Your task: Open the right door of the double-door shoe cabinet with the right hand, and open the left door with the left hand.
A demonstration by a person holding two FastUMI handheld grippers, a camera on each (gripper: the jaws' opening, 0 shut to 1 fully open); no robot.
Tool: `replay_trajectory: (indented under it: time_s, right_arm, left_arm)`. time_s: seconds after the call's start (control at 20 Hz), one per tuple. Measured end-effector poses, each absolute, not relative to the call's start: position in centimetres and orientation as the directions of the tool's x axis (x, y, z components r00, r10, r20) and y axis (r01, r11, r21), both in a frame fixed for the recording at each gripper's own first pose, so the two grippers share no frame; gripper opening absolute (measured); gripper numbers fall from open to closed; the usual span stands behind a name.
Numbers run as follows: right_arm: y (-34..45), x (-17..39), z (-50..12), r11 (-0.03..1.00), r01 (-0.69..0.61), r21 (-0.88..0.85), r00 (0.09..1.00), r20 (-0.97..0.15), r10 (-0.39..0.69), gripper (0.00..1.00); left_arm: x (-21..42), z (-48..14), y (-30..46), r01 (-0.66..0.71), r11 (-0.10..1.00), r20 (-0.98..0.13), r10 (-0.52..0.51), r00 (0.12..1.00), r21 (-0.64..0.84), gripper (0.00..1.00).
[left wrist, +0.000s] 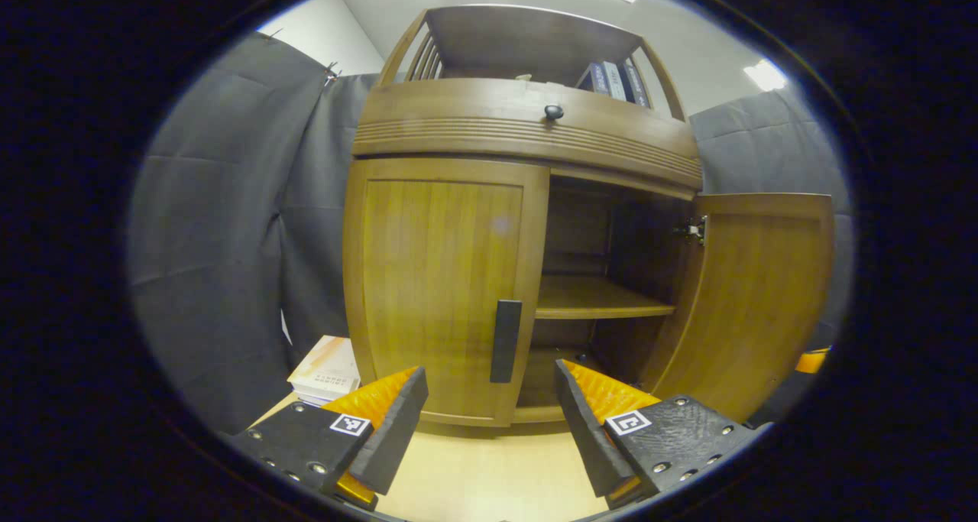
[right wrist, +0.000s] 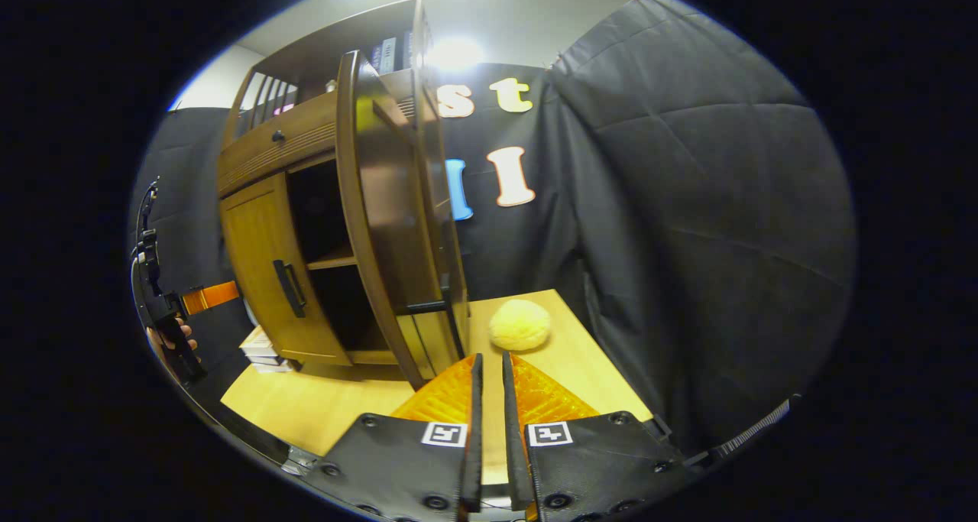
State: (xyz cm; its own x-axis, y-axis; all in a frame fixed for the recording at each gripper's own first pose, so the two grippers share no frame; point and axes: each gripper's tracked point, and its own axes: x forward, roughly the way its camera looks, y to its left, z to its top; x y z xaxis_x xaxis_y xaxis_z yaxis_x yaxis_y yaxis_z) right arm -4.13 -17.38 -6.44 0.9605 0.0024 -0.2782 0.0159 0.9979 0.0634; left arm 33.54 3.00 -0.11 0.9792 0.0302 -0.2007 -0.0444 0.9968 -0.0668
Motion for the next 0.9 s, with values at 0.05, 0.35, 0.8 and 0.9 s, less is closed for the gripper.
replay_trajectory:
  time_s: [0.05, 0.35, 0.8, 0.9]
  right_arm:
    - [-17.8, -4.5, -6.6, 0.996, 0.05, 0.068, 0.96, -0.278, -0.03, 0.3]
    - [-18.4, -7.6, -6.1, 0.978, 0.198, 0.063, 0.949, -0.262, -0.175, 0.82]
    - [-16.9, -10.6, -5.9, 0.938, 0.344, 0.044, 0.909, -0.267, -0.32, 0.92]
    - [-16.2, -10.9, -6.3, 0.938, 0.345, 0.042, 0.906, -0.276, -0.321, 0.93]
  left_arm:
    - [34.9, -0.4, 3.2, -0.043, 0.996, -0.201, 0.028, 0.979, -0.072, 0.96]
    - [41.6, -2.3, 2.6, 0.012, 0.997, -0.196, -0.028, 0.98, -0.082, 0.96]
    - [47.7, -5.5, 0.9, 0.036, 0.998, -0.188, -0.044, 0.981, -0.043, 0.96]
    - [48.5, -5.9, 0.7, 0.021, 0.999, -0.183, -0.028, 0.983, -0.038, 0.83]
